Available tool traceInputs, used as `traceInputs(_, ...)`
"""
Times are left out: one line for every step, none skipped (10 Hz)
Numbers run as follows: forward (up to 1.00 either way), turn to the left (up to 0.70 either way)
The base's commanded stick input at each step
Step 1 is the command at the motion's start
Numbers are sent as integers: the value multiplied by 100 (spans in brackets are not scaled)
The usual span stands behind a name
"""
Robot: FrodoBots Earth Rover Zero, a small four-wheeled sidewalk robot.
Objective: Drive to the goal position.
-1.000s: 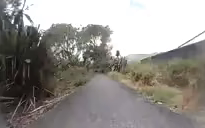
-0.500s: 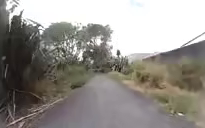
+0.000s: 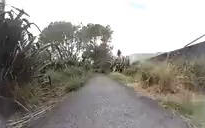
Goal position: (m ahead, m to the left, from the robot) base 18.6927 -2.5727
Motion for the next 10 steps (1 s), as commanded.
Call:
traceInputs(100,0)
traceInputs(100,0)
traceInputs(100,0)
traceInputs(100,0)
traceInputs(100,0)
traceInputs(100,0)
traceInputs(100,0)
traceInputs(100,0)
traceInputs(100,0)
traceInputs(100,0)
